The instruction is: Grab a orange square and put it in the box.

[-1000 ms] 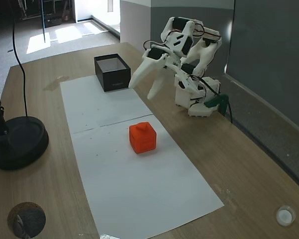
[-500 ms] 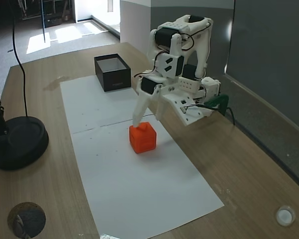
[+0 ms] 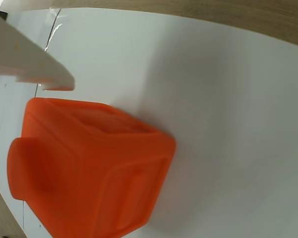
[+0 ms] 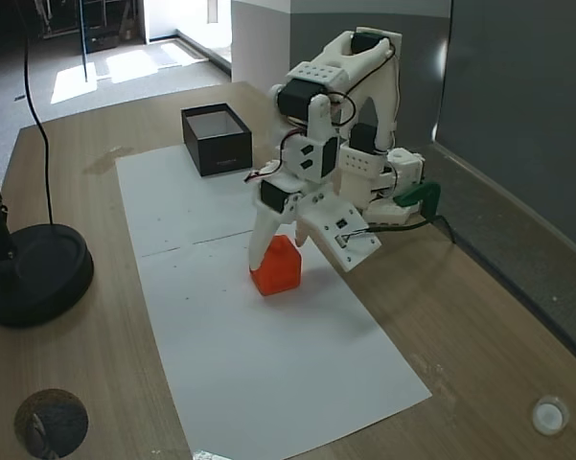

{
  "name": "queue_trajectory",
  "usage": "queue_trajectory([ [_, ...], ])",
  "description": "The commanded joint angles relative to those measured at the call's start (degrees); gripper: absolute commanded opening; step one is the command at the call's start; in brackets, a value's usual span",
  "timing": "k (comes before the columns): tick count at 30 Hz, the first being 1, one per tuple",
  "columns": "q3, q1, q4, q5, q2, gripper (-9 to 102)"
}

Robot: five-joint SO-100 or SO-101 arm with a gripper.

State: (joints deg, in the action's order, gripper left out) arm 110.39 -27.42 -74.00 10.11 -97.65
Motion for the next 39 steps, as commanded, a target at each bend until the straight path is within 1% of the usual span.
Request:
queue_trajectory([
  [1,-3.0,1.9,1.3,-0.5,-0.4,33],
  [5,-2.5,3.2,3.5,-0.7,1.3,33],
  [10,-3.1,2.4,3.5,-0.8,4.3,32],
  [12,-3.2,1.8,3.5,-2.0,5.2,29],
  [16,-3.3,1.9,3.5,-3.9,5.9,15],
  [20,-3.6,2.9,3.0,-4.7,4.7,14],
  [22,-5.0,5.0,2.7,-4.7,3.4,14],
  [24,-7.1,9.4,2.6,-4.7,1.1,14],
  [26,-9.6,16.3,2.6,-5.0,-1.9,14],
  [31,-16.9,38.4,2.6,-5.4,-8.8,14],
  [33,-19.6,47.6,2.6,-6.9,-10.7,14],
  [37,-25.0,65.6,2.8,-9.8,-11.6,14],
  [39,-26.7,72.9,3.5,-11.4,-11.1,14],
])
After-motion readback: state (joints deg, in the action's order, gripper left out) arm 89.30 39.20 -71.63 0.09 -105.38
